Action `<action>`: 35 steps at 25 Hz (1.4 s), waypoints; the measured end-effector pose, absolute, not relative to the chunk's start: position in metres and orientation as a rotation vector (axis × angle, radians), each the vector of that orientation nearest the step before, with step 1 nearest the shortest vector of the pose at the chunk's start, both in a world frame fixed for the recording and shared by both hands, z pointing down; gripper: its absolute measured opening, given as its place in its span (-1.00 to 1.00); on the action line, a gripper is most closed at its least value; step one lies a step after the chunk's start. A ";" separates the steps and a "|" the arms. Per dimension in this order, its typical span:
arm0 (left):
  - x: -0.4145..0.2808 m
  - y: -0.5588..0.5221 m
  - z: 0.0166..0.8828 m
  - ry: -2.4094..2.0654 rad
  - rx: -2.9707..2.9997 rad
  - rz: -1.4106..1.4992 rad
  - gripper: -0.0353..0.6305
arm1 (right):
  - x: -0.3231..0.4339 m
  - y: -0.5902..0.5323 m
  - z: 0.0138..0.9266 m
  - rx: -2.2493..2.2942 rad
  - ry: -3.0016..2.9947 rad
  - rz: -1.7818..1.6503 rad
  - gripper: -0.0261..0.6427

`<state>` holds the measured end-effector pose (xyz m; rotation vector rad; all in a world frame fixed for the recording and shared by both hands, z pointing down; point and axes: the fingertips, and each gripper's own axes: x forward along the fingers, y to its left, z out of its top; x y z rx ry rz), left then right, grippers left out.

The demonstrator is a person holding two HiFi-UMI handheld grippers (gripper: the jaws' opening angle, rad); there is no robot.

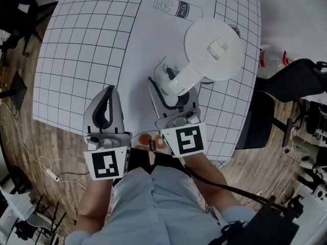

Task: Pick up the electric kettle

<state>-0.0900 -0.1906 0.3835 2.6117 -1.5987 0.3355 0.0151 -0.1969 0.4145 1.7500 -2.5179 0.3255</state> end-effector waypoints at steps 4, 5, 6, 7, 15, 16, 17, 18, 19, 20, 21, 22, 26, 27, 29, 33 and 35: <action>-0.095 -0.198 0.382 -1.607 2.582 0.323 -0.89 | 0.009 -0.210 0.395 1.794 -2.571 0.278 -0.42; -0.096 -0.200 0.379 -1.611 2.591 0.318 -0.89 | 0.007 -0.213 0.392 1.791 -2.584 0.274 -0.43; -0.096 -0.202 0.377 -1.614 2.594 0.312 -0.89 | 0.006 -0.214 0.393 1.764 -2.581 0.279 -0.44; -0.096 -0.203 0.375 -1.615 2.605 0.304 -0.89 | 0.005 -0.213 0.397 1.728 -2.566 0.290 -0.45; -0.087 -0.213 0.348 -1.619 2.688 0.235 -0.89 | 0.012 -0.215 0.399 1.687 -2.564 0.348 -0.68; -0.088 -0.216 0.344 -1.626 2.691 0.230 -0.89 | 0.012 -0.216 0.399 1.690 -2.565 0.354 -0.69; -0.089 -0.218 0.341 -1.635 2.689 0.225 -0.89 | 0.013 -0.217 0.399 1.695 -2.566 0.361 -0.69; -0.091 -0.221 0.338 -1.644 2.680 0.220 -0.89 | 0.014 -0.218 0.398 1.701 -2.569 0.366 -0.69; -0.093 -0.224 0.336 -1.653 2.674 0.215 -0.89 | 0.015 -0.219 0.396 1.706 -2.575 0.367 -0.69; -0.095 -0.226 0.333 -1.661 2.681 0.210 -0.89 | 0.016 -0.220 0.394 1.714 -2.581 0.370 -0.69; -0.096 -0.227 0.331 -1.667 2.693 0.205 -0.89 | 0.018 -0.221 0.392 1.726 -2.586 0.380 -0.69; -0.096 -0.229 0.328 -1.671 2.702 0.200 -0.89 | 0.021 -0.222 0.391 1.741 -2.588 0.394 -0.69; -0.094 -0.230 0.319 -1.683 2.723 0.184 -0.89 | 0.029 -0.228 0.379 1.770 -2.608 0.387 -0.69; -0.094 -0.229 0.316 -1.685 2.731 0.173 -0.89 | 0.030 -0.229 0.374 1.770 -2.613 0.361 -0.69; -0.093 -0.226 0.310 -1.690 2.740 0.143 -0.89 | 0.030 -0.228 0.359 1.763 -2.628 0.297 -0.68; -0.095 -0.216 0.301 -1.726 2.727 0.121 -0.89 | 0.031 -0.223 0.322 1.753 -2.680 0.204 -0.68; -0.094 -0.208 0.295 -1.741 2.729 0.115 -0.89 | 0.030 -0.217 0.306 1.745 -2.693 0.166 -0.68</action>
